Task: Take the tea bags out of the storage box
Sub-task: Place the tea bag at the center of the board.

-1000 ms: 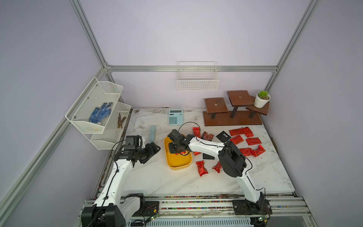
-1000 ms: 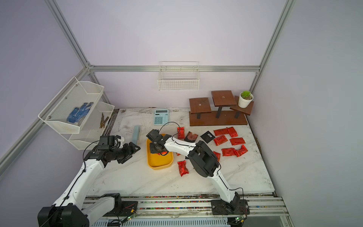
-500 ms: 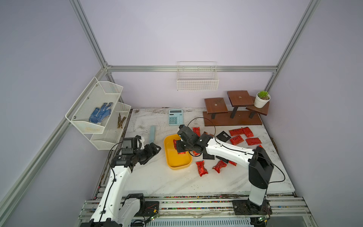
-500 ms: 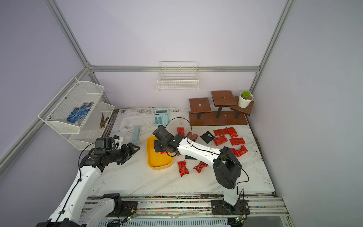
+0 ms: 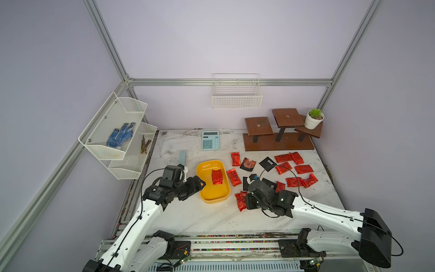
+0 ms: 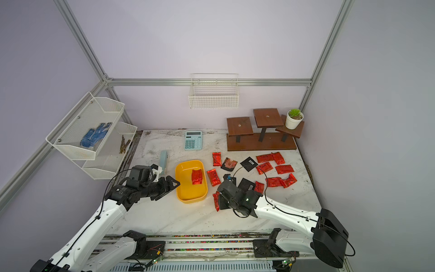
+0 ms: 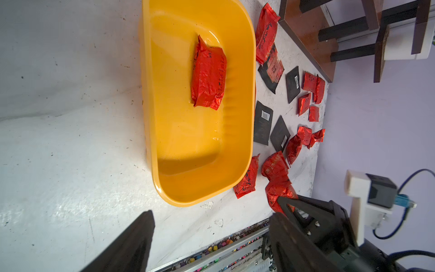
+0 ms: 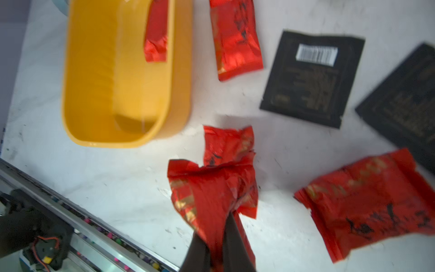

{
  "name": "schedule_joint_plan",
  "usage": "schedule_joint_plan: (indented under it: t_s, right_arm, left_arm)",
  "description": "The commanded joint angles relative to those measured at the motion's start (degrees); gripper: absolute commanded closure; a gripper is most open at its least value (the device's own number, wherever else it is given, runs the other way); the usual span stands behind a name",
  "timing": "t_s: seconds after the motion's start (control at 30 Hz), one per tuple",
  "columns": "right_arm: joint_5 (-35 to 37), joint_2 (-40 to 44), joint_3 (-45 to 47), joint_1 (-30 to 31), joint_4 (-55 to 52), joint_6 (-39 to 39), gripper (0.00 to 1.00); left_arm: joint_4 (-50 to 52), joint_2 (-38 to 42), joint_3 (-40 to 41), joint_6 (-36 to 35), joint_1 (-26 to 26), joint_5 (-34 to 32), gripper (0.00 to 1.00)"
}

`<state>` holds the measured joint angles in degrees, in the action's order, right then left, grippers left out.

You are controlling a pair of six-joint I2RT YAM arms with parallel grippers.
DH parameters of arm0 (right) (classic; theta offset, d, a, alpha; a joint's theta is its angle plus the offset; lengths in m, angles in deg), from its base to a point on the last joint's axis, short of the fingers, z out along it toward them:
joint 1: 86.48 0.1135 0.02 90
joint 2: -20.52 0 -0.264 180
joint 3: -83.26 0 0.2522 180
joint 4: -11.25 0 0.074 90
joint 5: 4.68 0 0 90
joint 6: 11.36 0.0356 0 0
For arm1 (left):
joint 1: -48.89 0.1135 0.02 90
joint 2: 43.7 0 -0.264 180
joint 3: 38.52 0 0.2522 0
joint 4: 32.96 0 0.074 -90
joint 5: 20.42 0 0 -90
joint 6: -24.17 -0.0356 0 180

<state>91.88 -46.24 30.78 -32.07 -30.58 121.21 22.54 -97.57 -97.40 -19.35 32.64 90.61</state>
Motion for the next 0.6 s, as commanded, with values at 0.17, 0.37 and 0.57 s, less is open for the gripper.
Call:
schedule_joint_plan:
  t_s: [0.17, 0.37, 0.57]
  right_arm:
    - [1.68, 5.15, 11.91, 2.68, 3.72, 8.73, 0.90]
    - [5.16, 2.39, 12.78, 2.70, 4.87, 9.25, 0.88]
    - [8.29, -4.46, 9.44, 2.70, 5.44, 9.14, 0.87]
  left_arm:
    - [-3.17, -0.85, -2.05, 2.60, -3.32, -3.56, 0.21]
    - [-3.77, -0.45, -1.07, 3.09, -3.78, -3.90, 0.20]
    - [-4.21, -0.97, -0.56, 2.83, -3.88, -3.94, 0.20]
